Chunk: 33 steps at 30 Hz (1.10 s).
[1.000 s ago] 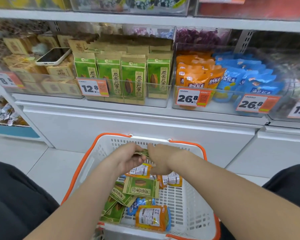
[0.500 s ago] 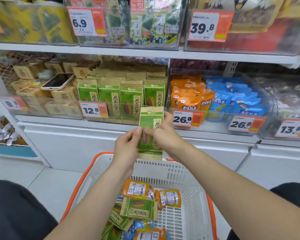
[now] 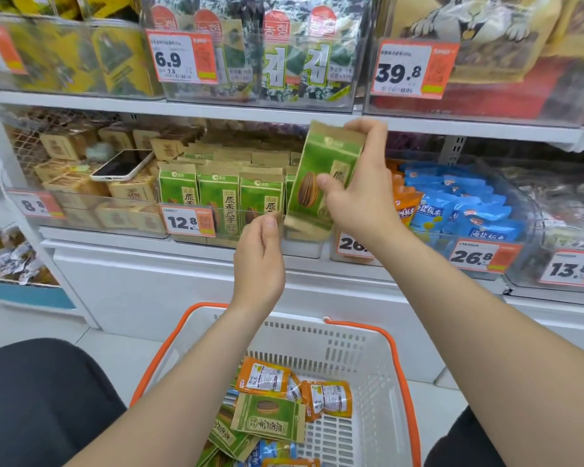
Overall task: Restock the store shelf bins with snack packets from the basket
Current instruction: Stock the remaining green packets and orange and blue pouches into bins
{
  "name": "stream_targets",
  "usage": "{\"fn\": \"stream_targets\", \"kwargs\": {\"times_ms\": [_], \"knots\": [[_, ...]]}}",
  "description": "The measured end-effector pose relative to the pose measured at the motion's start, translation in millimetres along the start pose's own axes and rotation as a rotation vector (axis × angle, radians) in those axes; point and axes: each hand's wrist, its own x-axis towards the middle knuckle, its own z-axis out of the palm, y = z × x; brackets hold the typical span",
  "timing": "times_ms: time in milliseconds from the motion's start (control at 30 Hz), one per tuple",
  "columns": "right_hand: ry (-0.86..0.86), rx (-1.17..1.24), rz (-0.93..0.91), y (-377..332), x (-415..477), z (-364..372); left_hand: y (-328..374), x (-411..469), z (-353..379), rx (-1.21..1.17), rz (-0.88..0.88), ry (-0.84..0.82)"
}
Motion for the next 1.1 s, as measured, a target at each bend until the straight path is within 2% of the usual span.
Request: {"fn": "stream_targets", "kwargs": {"times_ms": [133, 267, 400, 533, 633, 733, 833, 900, 1100], "knots": [[0.020, 0.028, -0.153, 10.2, 10.9, 3.0, -6.4, 5.4, -2.1, 0.331, 0.155, -0.029], [-0.024, -0.061, -0.262, 23.7, 18.6, 16.0, -8.6, 10.8, -2.7, 0.633, 0.152, -0.128], [-0.107, -0.200, -0.191, 37.7, 23.4, 29.7, -15.2, 15.4, -3.6, 0.767, 0.180, -0.182], [-0.162, -0.594, -0.124, 50.4, 27.6, 41.6, -26.5, 12.5, -1.8, 0.875, 0.267, -0.178], [-0.235, -0.805, -0.107, 57.8, 28.5, 46.3, -32.8, 12.0, -2.0, 0.830, 0.294, -0.217], [-0.237, -0.972, -0.202, 60.9, 31.8, 52.4, -33.2, 12.6, 0.2, 0.729, 0.256, -0.259], [-0.153, -1.076, -0.247, 65.2, 36.7, 58.9, -33.4, 13.7, 1.3, 0.715, 0.229, -0.265], [-0.065, -1.083, -0.242, 69.6, 38.1, 60.8, -33.5, 15.3, 0.5, 0.713, 0.221, -0.274], [0.052, -1.010, -0.236, 63.5, 21.7, 63.6, -39.3, 17.7, -7.2, 0.649, 0.252, -0.315]]}}
